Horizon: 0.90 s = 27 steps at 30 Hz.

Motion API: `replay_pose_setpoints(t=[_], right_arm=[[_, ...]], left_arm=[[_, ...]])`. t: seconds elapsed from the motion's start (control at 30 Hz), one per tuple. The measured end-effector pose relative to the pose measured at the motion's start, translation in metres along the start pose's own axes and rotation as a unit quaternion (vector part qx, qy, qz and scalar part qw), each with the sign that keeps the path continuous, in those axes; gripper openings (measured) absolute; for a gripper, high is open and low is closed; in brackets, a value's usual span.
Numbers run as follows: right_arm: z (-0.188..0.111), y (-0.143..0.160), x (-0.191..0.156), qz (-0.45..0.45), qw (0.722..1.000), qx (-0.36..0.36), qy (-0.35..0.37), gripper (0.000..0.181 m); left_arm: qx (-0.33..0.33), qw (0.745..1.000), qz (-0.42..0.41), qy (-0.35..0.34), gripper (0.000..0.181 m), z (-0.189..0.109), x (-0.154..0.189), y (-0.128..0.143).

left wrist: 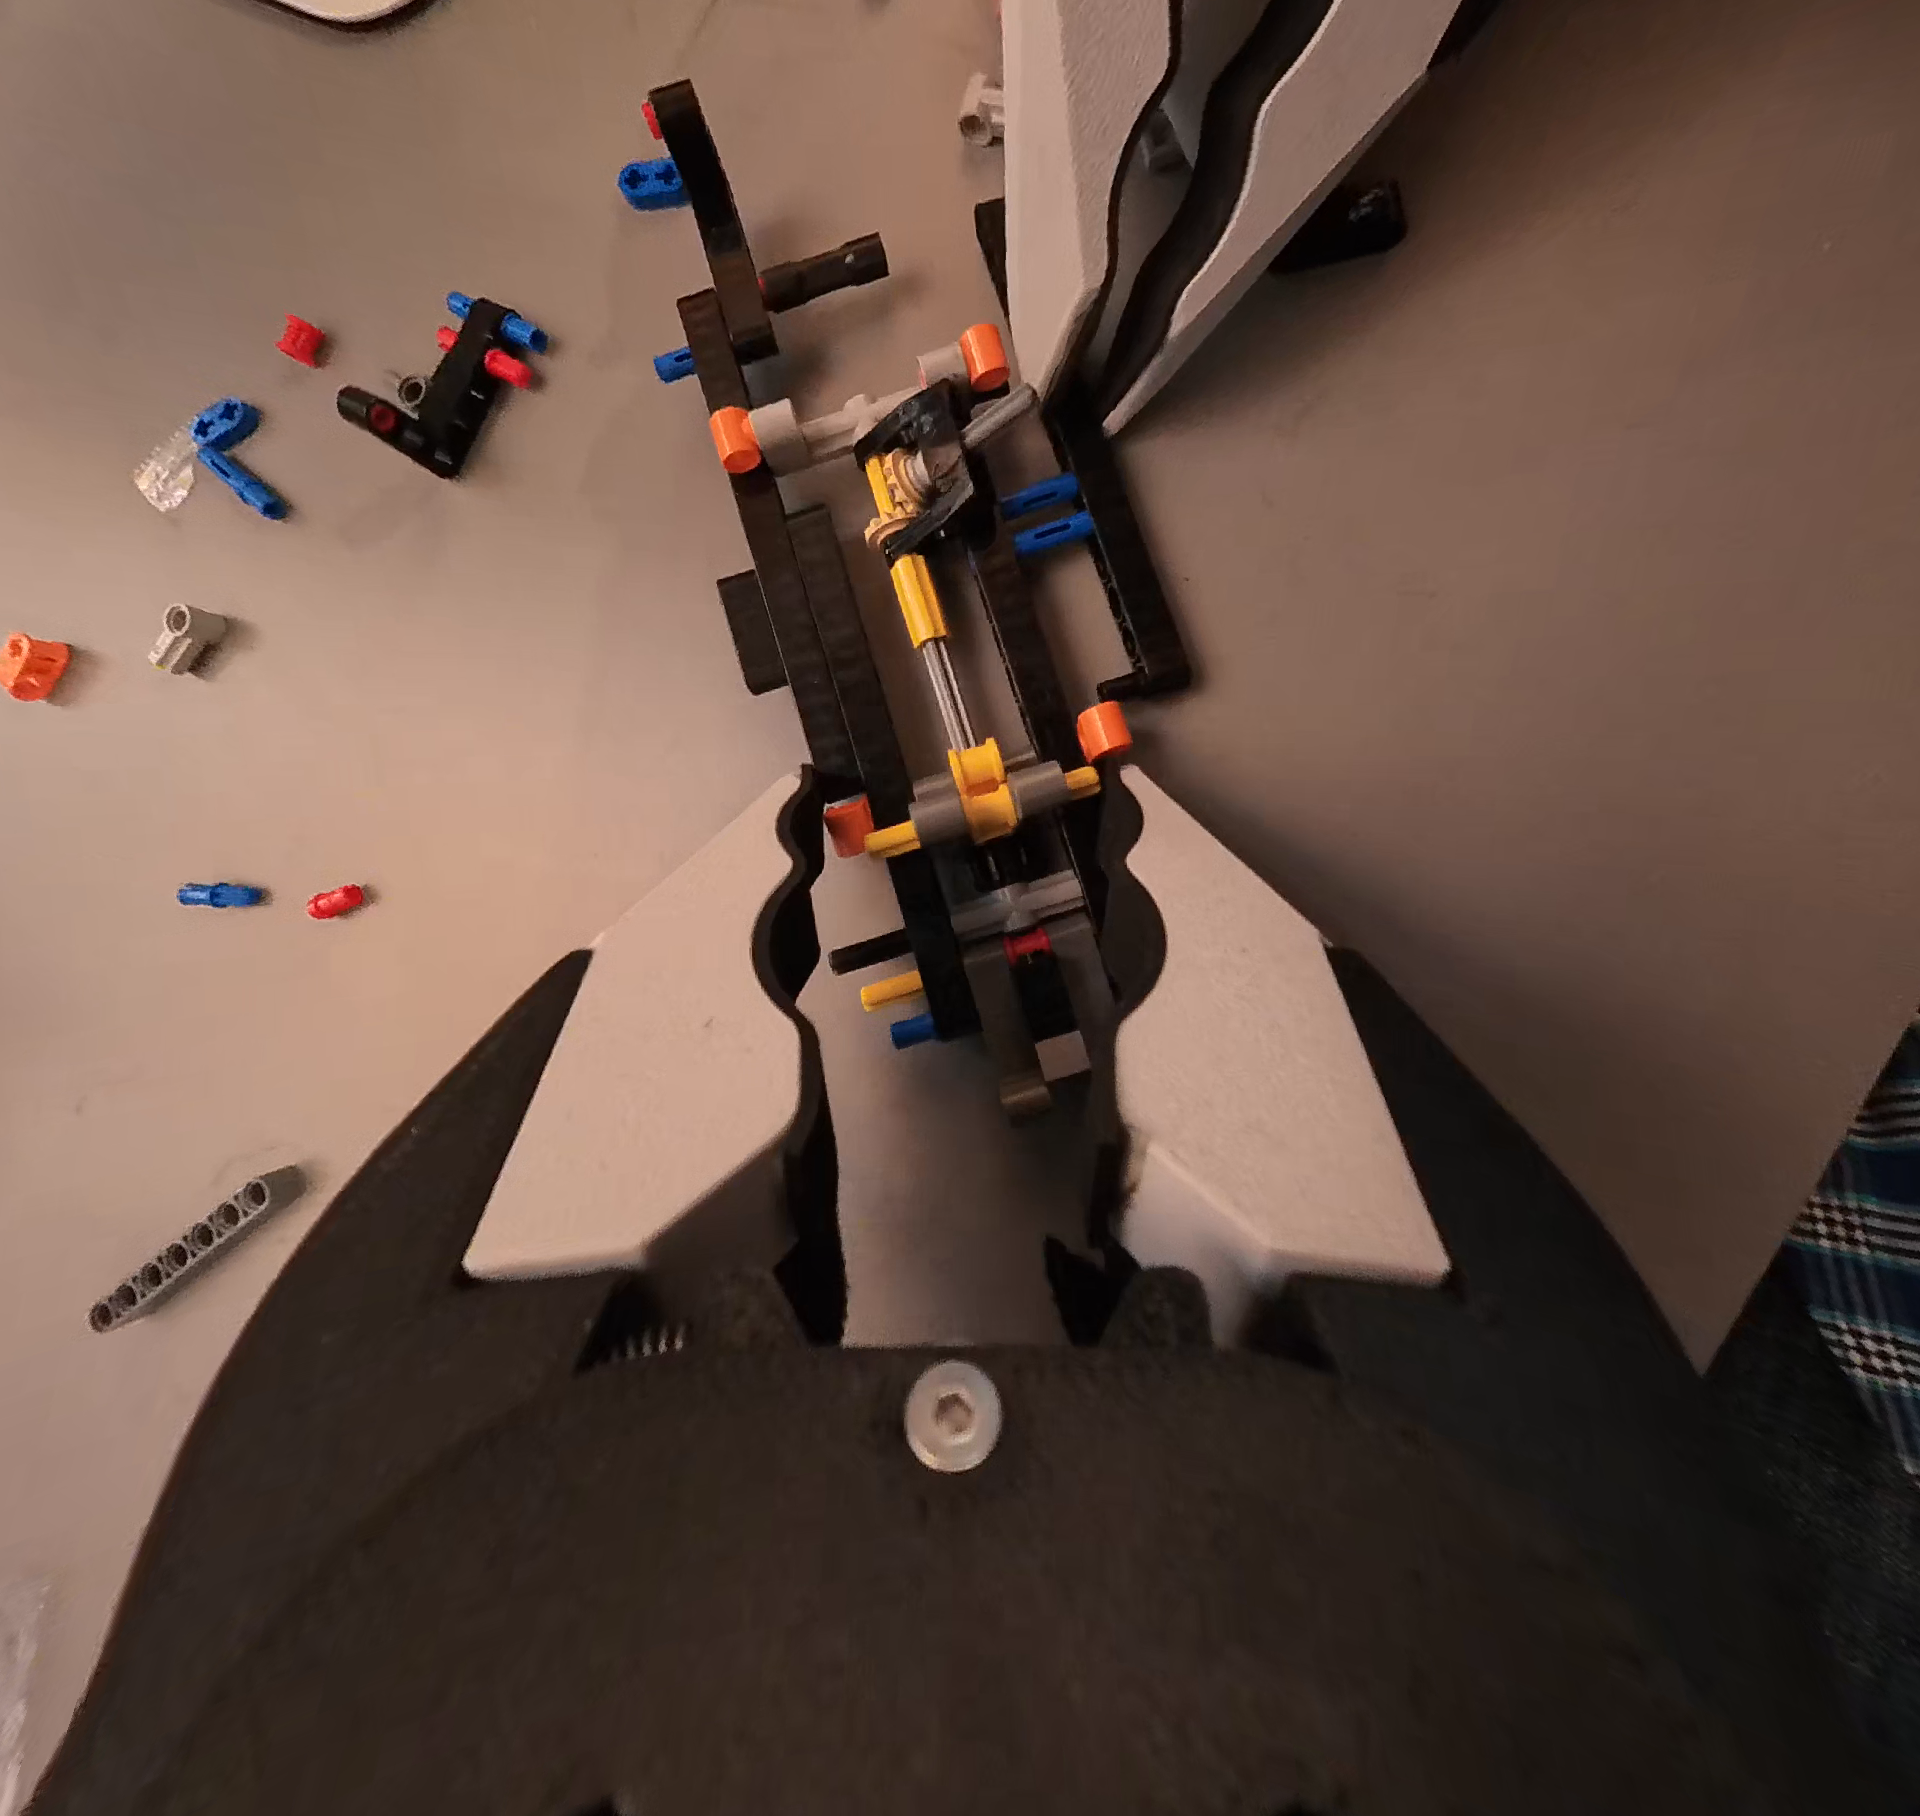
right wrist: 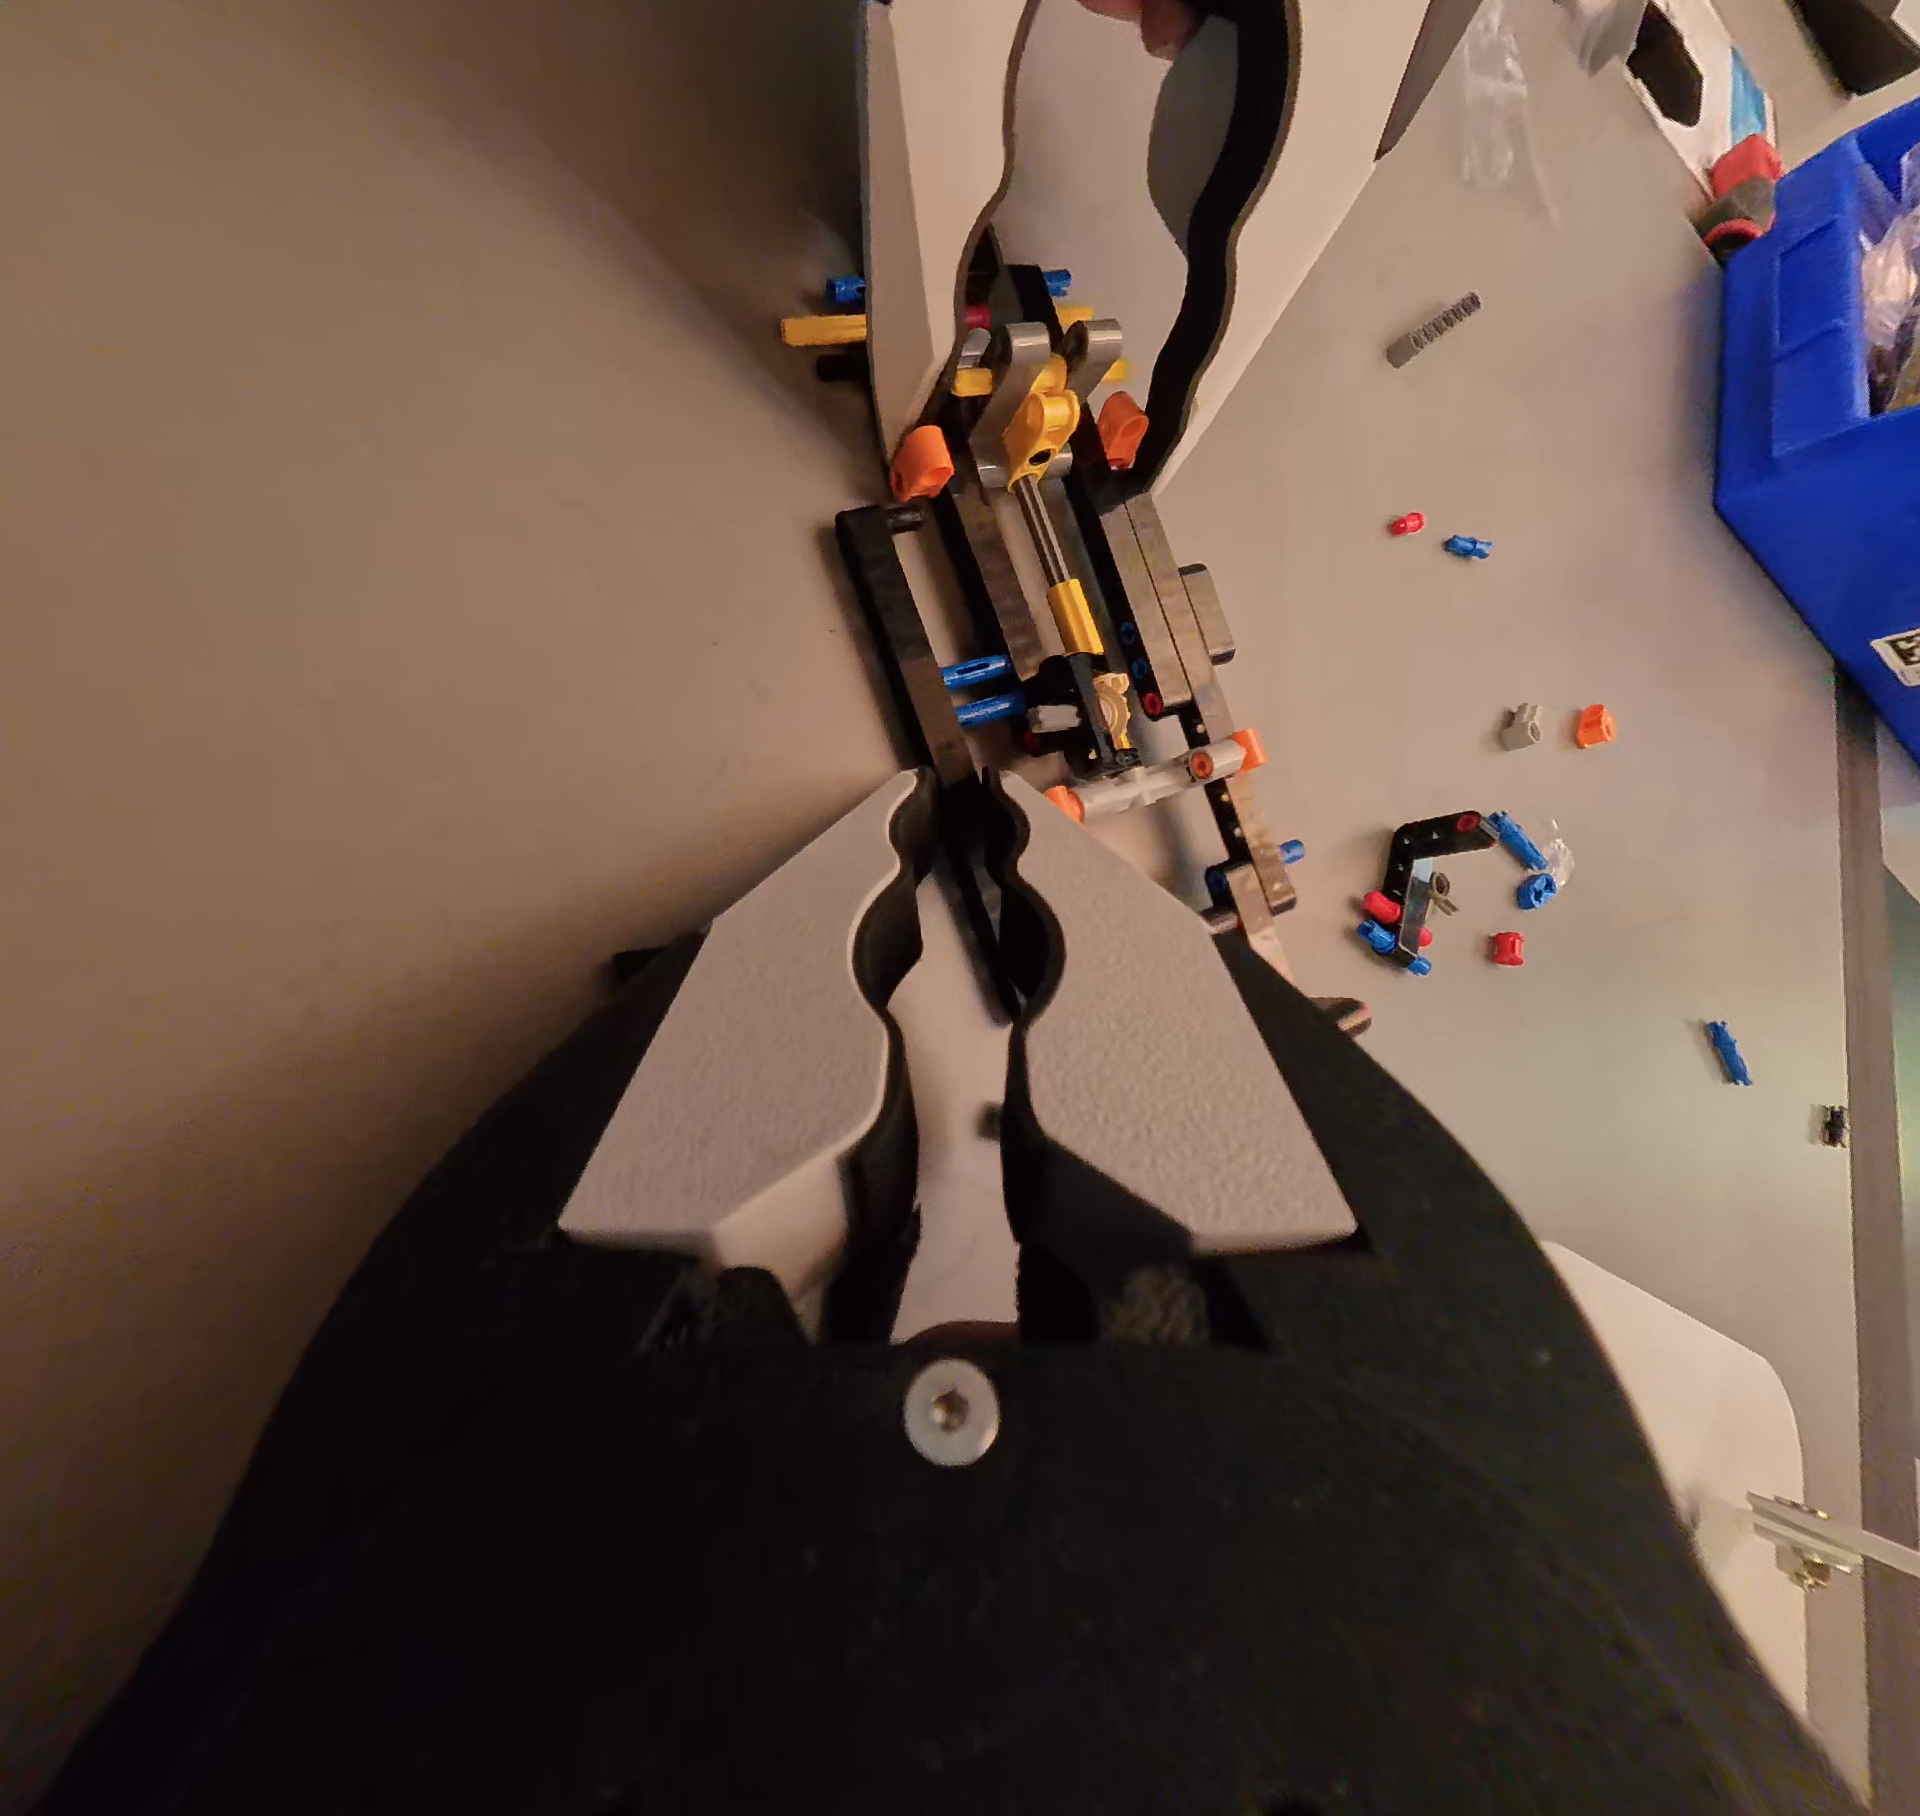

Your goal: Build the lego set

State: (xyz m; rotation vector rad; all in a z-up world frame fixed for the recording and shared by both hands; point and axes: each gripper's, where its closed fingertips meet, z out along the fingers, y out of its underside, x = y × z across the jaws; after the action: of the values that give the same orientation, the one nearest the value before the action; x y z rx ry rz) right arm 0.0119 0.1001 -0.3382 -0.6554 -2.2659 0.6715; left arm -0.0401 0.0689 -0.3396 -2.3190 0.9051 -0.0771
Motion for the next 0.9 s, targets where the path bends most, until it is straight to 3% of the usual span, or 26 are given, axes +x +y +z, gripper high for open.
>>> replay_pose_setpoints(t=[0.53,0.9], right_arm=[[0.0022,0.0012,0.0032,0.061,0.998,-0.016,-0.016,0.006],[0.0028,0.0034,0.0064,0.063,0.998,-0.017,-0.009,0.006]], left_arm=[[-0.011,1.0,0.001,-0.006,0.051,-0.0002,-0.002,0.0014],[-0.001,0.998,-0.039,0.044,0.08,0.005,0.006,0.0004]])
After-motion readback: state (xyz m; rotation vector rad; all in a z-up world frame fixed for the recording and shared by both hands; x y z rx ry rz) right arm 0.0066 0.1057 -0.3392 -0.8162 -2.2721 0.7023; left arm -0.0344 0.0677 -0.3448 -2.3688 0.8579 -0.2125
